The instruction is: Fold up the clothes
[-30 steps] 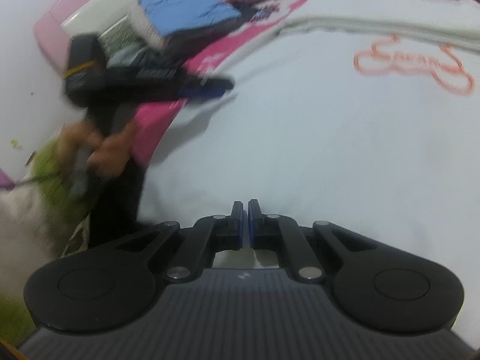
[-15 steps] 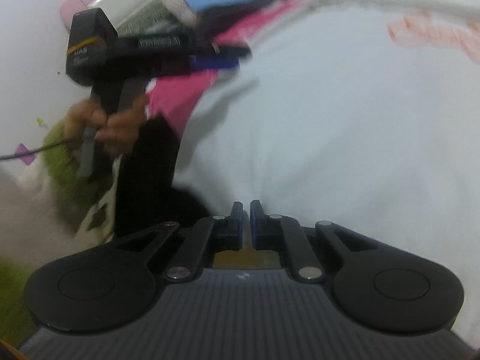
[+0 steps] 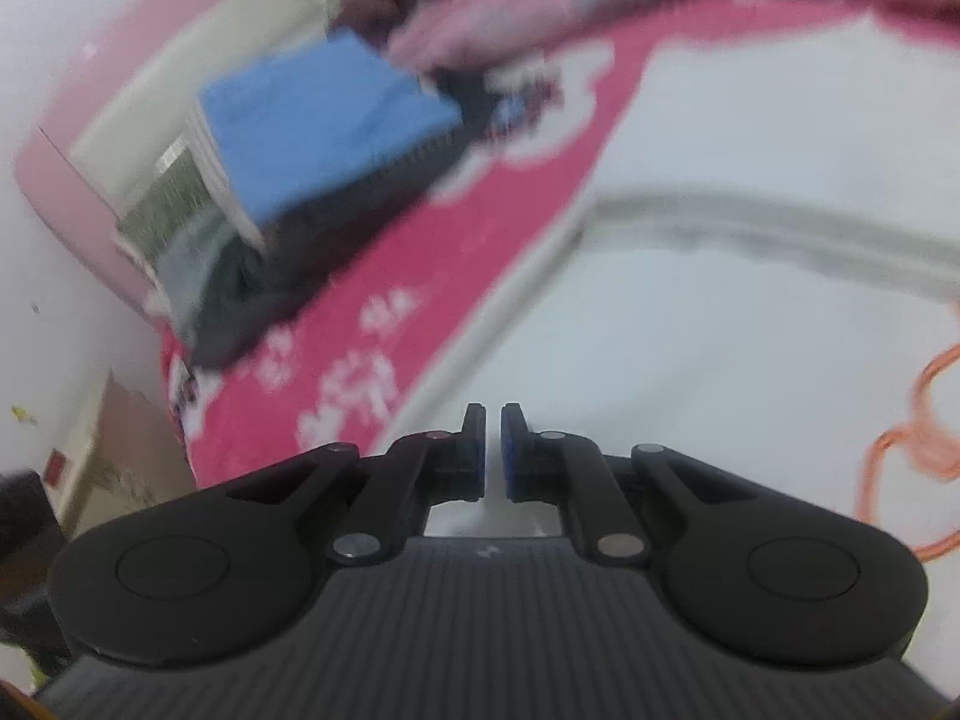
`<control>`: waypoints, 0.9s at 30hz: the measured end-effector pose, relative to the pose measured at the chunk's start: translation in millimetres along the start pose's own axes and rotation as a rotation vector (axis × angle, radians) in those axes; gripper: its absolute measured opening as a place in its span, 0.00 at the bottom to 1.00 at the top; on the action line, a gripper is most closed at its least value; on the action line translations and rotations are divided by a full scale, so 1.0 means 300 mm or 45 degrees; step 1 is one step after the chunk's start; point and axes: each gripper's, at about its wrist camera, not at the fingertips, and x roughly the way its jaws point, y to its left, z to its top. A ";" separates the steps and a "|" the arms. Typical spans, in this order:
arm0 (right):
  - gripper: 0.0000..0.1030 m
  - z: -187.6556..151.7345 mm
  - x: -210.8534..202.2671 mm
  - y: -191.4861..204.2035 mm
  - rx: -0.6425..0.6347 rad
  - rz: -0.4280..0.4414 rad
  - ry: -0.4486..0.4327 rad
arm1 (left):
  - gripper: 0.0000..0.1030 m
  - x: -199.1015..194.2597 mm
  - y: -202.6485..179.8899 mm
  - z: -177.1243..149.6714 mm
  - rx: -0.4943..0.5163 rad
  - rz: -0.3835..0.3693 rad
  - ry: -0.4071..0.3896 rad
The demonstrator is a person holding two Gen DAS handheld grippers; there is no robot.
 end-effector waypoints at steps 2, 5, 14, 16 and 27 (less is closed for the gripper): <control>0.05 -0.086 -0.028 0.019 0.005 0.073 0.044 | 0.48 -0.001 0.022 0.003 -0.008 -0.004 -0.003; 0.05 -0.223 -0.082 0.051 0.013 0.193 0.108 | 0.48 -0.002 0.049 0.011 0.003 0.008 -0.007; 0.06 -0.337 -0.180 0.082 -0.025 0.239 0.154 | 0.48 -0.060 0.054 0.034 0.000 0.072 -0.054; 0.06 -0.384 -0.203 0.074 -0.013 0.260 0.166 | 0.48 -0.068 0.033 0.031 0.016 0.072 -0.055; 0.06 -0.480 -0.409 0.019 -0.022 0.246 -0.019 | 0.48 -0.020 -0.127 0.024 0.139 0.009 0.021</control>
